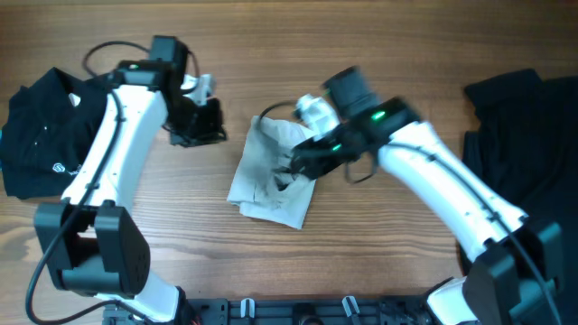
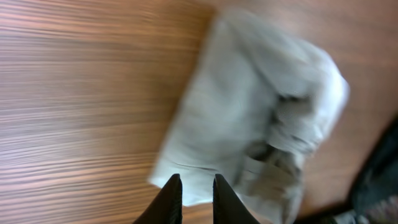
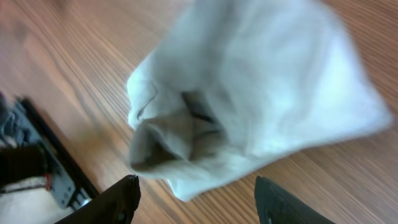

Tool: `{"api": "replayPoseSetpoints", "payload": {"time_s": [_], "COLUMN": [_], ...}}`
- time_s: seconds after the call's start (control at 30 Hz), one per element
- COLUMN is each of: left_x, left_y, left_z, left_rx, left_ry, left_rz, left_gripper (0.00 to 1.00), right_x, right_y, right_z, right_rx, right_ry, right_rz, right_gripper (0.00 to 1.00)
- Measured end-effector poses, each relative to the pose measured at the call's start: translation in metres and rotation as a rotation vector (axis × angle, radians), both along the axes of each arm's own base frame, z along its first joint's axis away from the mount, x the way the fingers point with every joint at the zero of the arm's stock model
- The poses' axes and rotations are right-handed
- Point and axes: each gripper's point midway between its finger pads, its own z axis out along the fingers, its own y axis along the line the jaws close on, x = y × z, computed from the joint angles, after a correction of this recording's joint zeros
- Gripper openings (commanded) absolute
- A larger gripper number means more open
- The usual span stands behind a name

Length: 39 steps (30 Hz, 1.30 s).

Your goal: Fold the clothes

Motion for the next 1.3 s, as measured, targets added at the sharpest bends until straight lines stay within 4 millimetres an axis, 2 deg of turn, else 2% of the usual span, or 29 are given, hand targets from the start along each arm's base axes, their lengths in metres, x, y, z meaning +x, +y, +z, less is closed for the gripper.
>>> {"api": "replayPoseSetpoints", "payload": {"time_s": [0.07,0.13,0.17,0.2,0.23,0.3,0.4,0.47,0.5,0.53,0.6,0.63,0.7,0.73,0.8,0.9,1.0,1.1,1.13,1.17,1.2,1.3], "left_x": [0.003,0.005,0.006,0.006,0.006,0.003,0.002,0.002,0.002,0.002,0.001,0.000,-0.001,-0.002,-0.002,-0.002,-0.002,-0.002,-0.002,-0.002,-0.002,-0.003], "left_y": [0.024,0.044,0.054,0.062,0.069,0.076,0.076,0.076,0.076,0.076,0.076,0.076,0.074,0.071,0.067,0.064,0.064,0.064,0.064,0.064,0.064,0.064], "left_z": [-0.002,-0.003,-0.004,-0.004,-0.004,-0.005,-0.005,-0.005,-0.005,-0.005,-0.005,-0.005,-0.005,-0.005,-0.005,-0.005,-0.005,-0.005,-0.005,-0.005,-0.005,-0.005], "left_rx": [0.039,0.058,0.066,0.071,0.074,0.079,0.078,0.078,0.078,0.078,0.078,0.078,0.078,0.080,0.083,0.084,0.083,0.084,0.084,0.084,0.084,0.084], "left_ry": [0.002,0.006,0.007,0.011,0.015,0.028,0.032,0.034,0.034,0.034,0.038,0.043,0.045,0.046,0.044,0.042,0.041,0.041,0.041,0.041,0.041,0.042], "left_rz": [0.055,0.105,0.132,0.155,0.174,0.193,0.193,0.193,0.193,0.193,0.193,0.192,0.187,0.172,0.151,0.139,0.139,0.139,0.139,0.139,0.139,0.139], "left_gripper": [0.17,0.17,0.17,0.17,0.17,0.17,0.18,0.18,0.18,0.18,0.18,0.18,0.18,0.18,0.18,0.18,0.18,0.18,0.18,0.17,0.17,0.17], "right_x": [-0.017,-0.026,-0.031,-0.034,-0.037,-0.037,-0.038,-0.039,-0.040,-0.046,-0.044,-0.036,-0.012,0.007,0.030,0.039,0.045,0.049,0.050,0.051,0.053,0.060], "right_y": [0.023,0.034,0.037,0.039,0.039,0.029,-0.004,-0.027,-0.033,-0.046,-0.059,-0.063,-0.051,-0.033,0.004,0.023,0.029,0.025,0.025,0.026,0.027,0.018], "right_z": [-0.011,-0.031,-0.045,-0.054,-0.064,-0.073,-0.074,-0.066,-0.064,-0.063,-0.061,-0.060,-0.057,-0.052,-0.037,-0.028,-0.032,-0.061,-0.063,-0.063,-0.062,-0.062], "right_rx": [-0.059,-0.115,-0.143,-0.161,-0.192,-0.270,-0.427,-0.519,-0.544,-0.599,-0.659,-0.662,-0.565,-0.449,-0.261,-0.180,-0.171,-0.234,-0.238,-0.234,-0.226,-0.268], "right_ry": [-0.029,-0.011,0.015,0.033,0.054,0.072,0.072,0.053,0.052,0.071,0.060,0.033,-0.021,-0.064,-0.154,-0.217,-0.239,-0.214,-0.209,-0.213,-0.222,-0.247], "right_rz": [0.068,0.096,0.106,0.109,0.099,0.025,-0.084,-0.152,-0.172,-0.206,-0.283,-0.338,-0.391,-0.365,-0.242,-0.166,-0.146,-0.152,-0.159,-0.166,-0.170,-0.224], "right_gripper": [0.63,0.53,0.27,0.11,0.05,0.04,0.07,0.26,0.41,0.52,0.56,0.56,0.63,0.64,0.67,0.67,0.62,0.49,0.45,0.28,0.04,0.04]}}
